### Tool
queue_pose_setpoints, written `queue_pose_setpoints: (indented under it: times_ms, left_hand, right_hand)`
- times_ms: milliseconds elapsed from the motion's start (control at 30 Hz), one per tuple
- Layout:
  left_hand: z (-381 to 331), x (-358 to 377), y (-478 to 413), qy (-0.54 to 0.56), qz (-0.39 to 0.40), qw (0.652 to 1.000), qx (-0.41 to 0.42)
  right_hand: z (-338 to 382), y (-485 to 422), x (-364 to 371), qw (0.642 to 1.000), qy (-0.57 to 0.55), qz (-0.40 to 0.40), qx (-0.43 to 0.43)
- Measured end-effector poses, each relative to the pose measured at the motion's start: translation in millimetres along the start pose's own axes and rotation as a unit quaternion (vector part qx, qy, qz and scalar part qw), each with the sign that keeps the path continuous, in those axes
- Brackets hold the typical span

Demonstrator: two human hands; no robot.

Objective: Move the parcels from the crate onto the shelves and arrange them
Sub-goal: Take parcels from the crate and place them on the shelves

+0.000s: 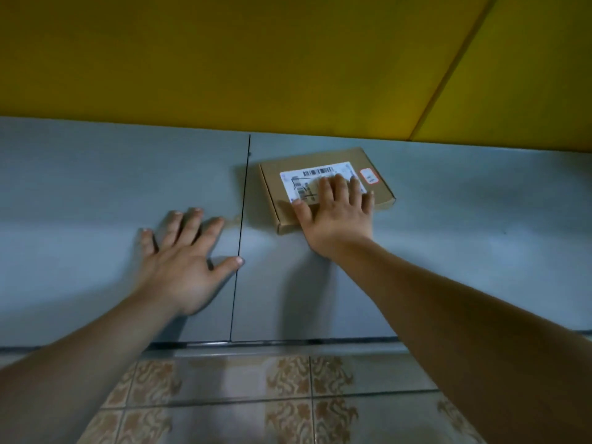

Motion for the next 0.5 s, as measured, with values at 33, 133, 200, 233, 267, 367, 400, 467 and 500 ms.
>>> queue_pose_setpoints:
  times_ms: [33, 133, 200, 233, 267, 367, 400, 467, 500]
  left_hand:
    - [0, 0, 0, 0.001, -0.003, 1.0, -0.001]
    - [0, -1, 1, 0.007, -0.021, 1.0, -0.001]
    - [0, -2, 2, 0.008, -0.025, 1.0, -0.001]
    - [0, -2, 2, 0.008, -0.024, 1.0, -0.001]
    - [-1, -2, 2, 0.008, -0.023, 1.0, -0.002]
    - [-1, -2, 1, 0.015, -0.023, 1.0, -0.001]
    - [-1, -2, 1, 0.017, -0.021, 1.0, -0.002]
    - [0, -2, 1, 0.014, -0.019, 1.0, -0.002]
    - [0, -2, 2, 0.011, -0.018, 1.0, -0.001]
  right_hand:
    - [4, -8, 1, 1.0, 0.004, -0.004, 0.003]
    - [11, -29, 1, 0.999, 0.007, -0.019, 0.029]
    - [14, -37, -3, 0.999, -0.02, -0.021, 0.038]
    - [15, -39, -4, 0.999, -0.038, -0.025, 0.029]
    - [15, -40, -5, 0.998, -0.047, -0.032, 0.009]
    - [14, -40, -1, 0.998, -0.007, -0.032, -0.053]
    - [13, -42, 2, 0.998, 0.006, -0.029, -0.059]
    - [16, -50, 3, 0.998, 0.01, -0.028, -0.055]
    - [19, -54, 3, 0.998, 0.01, -0.027, -0.051]
Point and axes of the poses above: each hand's wrist, its own y-axis away from the middle knuckle, its own x-axis out of the palm, z = x × y, the point moved 4 cm from there along -y, towards the middle knuckle, and after that the axes turned 2 degrees about y, right-handed, at the moved point
